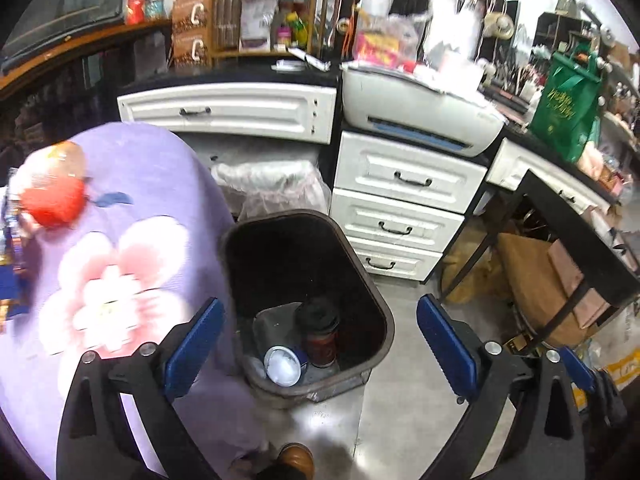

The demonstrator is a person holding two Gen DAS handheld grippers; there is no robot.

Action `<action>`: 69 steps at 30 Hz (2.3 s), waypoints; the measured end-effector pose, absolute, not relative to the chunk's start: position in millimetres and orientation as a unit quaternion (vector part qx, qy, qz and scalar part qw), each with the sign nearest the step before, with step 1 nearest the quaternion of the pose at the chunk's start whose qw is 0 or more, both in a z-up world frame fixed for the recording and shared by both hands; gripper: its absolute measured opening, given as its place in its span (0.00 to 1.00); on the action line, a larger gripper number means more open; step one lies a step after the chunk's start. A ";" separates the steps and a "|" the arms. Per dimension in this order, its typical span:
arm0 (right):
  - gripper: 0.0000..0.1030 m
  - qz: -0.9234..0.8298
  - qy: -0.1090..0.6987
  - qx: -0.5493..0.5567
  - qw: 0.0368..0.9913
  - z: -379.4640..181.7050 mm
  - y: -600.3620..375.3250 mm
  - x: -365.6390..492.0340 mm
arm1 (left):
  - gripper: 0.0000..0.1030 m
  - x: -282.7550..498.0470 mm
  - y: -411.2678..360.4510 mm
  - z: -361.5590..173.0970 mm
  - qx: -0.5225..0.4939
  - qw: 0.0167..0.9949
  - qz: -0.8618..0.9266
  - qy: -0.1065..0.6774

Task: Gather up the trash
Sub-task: 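Lower the red cup into the bin and open the left tool, then grasp the orange peel on the cloth with the left tool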

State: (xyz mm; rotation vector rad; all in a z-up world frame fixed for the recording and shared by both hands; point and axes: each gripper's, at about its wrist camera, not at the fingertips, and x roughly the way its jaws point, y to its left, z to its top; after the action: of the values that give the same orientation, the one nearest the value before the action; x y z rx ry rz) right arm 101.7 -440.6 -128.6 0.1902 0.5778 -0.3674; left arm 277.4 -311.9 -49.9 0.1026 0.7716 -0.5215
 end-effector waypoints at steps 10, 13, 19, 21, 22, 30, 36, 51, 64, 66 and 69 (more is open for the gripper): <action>0.79 -0.102 0.287 0.083 0.949 -109.5 -388.5 122.2 | 0.94 256.0 -232.6 -13.9 0.047 0.896 -0.261 0.357; 0.79 -0.072 0.290 0.075 0.951 -102.4 -367.3 131.7 | 0.94 251.3 -207.5 -8.6 0.061 0.904 -0.245 0.346; 0.79 -0.012 0.295 0.059 0.954 -88.4 -321.4 154.4 | 0.94 253.0 -146.2 -2.0 0.083 0.924 -0.178 0.327; 0.79 0.006 0.295 0.053 0.954 -84.1 -307.9 160.9 | 0.94 259.2 -120.5 -1.5 0.078 0.927 -0.158 0.331; 0.79 0.018 0.295 0.053 0.954 -80.8 -299.6 165.1 | 0.94 262.7 -109.0 -2.0 0.073 0.928 -0.151 0.333; 0.80 0.067 0.293 0.048 0.953 -63.9 -254.2 187.0 | 0.91 307.9 -39.4 -19.6 0.062 0.920 -0.100 0.375; 0.80 0.073 0.293 0.034 0.953 -58.3 -235.8 189.0 | 0.75 341.9 -40.2 -47.5 0.085 0.902 -0.093 0.413; 0.80 0.093 0.305 0.046 0.947 -49.1 -219.1 214.0 | 0.37 365.8 -25.8 -61.6 0.049 0.892 -0.094 0.440; 0.80 0.165 0.340 0.040 0.925 -42.5 -161.6 273.4 | 0.30 320.4 7.4 -35.9 -0.012 0.908 -0.112 0.403; 0.80 0.170 0.344 0.027 0.923 -41.7 -150.8 283.7 | 0.30 311.7 10.1 -31.5 -0.019 0.910 -0.115 0.397; 0.80 0.169 0.362 -0.002 0.917 -46.1 -133.0 304.0 | 0.30 300.9 12.7 -28.5 -0.022 0.914 -0.114 0.390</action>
State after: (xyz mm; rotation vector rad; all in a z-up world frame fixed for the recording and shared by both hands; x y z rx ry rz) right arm 304.0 -133.0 -46.1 -0.0051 0.7441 0.3472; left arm 300.9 12.7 -28.5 -0.0460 0.8027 -0.2340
